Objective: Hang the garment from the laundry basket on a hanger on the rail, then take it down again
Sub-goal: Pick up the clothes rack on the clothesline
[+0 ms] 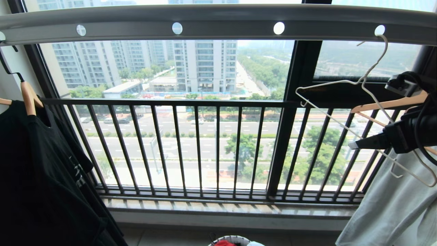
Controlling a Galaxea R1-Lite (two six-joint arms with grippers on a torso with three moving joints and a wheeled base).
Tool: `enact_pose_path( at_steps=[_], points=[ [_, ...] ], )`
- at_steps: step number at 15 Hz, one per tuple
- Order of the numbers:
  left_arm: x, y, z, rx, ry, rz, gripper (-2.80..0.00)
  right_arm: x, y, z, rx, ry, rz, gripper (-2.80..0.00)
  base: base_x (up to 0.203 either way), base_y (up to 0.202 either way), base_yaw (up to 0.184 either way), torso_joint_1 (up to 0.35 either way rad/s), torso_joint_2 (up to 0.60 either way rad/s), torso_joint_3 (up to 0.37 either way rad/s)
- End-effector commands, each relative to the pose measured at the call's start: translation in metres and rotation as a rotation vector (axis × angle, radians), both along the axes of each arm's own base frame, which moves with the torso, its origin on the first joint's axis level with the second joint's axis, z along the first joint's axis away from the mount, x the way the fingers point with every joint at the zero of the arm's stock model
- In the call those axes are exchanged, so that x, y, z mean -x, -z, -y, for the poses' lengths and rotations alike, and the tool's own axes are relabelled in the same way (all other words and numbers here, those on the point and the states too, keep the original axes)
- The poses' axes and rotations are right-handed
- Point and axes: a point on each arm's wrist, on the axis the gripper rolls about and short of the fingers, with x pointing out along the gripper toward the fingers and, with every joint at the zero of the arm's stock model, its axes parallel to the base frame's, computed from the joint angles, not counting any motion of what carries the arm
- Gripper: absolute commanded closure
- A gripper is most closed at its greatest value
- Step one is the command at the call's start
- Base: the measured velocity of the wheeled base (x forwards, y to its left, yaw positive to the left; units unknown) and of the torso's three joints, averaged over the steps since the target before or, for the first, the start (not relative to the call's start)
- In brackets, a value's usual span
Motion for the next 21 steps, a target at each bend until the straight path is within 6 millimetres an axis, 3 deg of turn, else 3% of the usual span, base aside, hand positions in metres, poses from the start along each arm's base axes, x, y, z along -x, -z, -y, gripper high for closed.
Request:
enact_pose_path(
  at_steps=[1,21],
  points=[
    [0.0000,0.0001,0.0000,0.002,-0.001,-0.001,0.00,0.0012,-0.0004,-0.0001,0.000,-0.002,-0.001,0.00,0.000,0.000,0.000,0.000,0.00,0.000],
    [0.0000,-0.0001,0.0000,0.000,-0.001,0.000,0.00,0.0087,-0.0043,-0.0003,0.015,-0.008,0.020,0.00,0.000,0.000,0.000,0.000,0.00,0.000]
  ],
)
